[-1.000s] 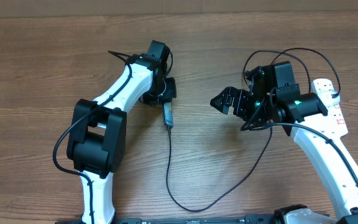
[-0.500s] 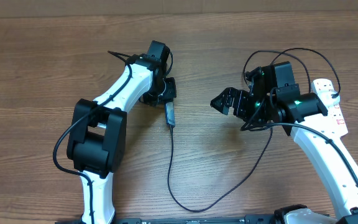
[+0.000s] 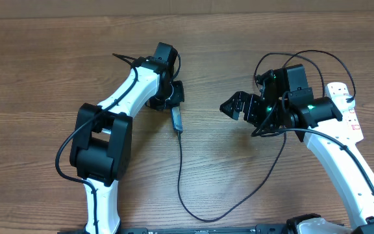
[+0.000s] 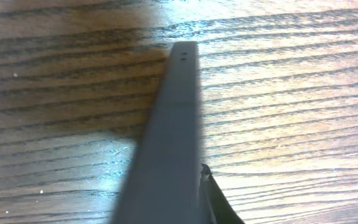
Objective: Plug charger to phone and switch on socket
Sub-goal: 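Move the right gripper left toward the phone held by the left gripper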
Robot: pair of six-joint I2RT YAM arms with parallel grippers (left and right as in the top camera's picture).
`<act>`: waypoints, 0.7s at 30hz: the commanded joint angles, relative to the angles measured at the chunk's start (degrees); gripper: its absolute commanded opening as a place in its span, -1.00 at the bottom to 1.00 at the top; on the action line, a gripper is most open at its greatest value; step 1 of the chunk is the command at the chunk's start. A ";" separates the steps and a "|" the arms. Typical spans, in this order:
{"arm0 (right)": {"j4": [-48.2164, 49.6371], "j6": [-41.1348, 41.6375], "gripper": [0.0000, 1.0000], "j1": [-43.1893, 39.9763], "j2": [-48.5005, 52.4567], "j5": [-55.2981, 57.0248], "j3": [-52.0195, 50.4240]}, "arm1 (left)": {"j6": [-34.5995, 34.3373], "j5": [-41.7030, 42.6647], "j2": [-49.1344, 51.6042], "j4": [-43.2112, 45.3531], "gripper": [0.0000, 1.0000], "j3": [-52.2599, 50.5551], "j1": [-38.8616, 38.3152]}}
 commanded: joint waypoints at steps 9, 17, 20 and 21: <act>0.61 -0.02 1.00 0.22 2.80 -1.20 0.72 | 1.20 4.04 -2.05 0.20 -0.91 -0.31 -0.04; 8.31 -0.44 1.00 5.29 11.08 -6.71 0.72 | 1.20 4.15 -2.05 0.11 -0.87 -0.31 -0.04; 14.10 -0.42 1.00 6.84 14.45 -9.79 0.72 | 1.18 4.15 -2.05 0.07 -0.72 -0.31 -0.04; 15.89 -0.42 1.00 7.19 15.50 -10.58 0.72 | 1.18 4.15 -2.05 0.07 -0.72 -0.31 -0.04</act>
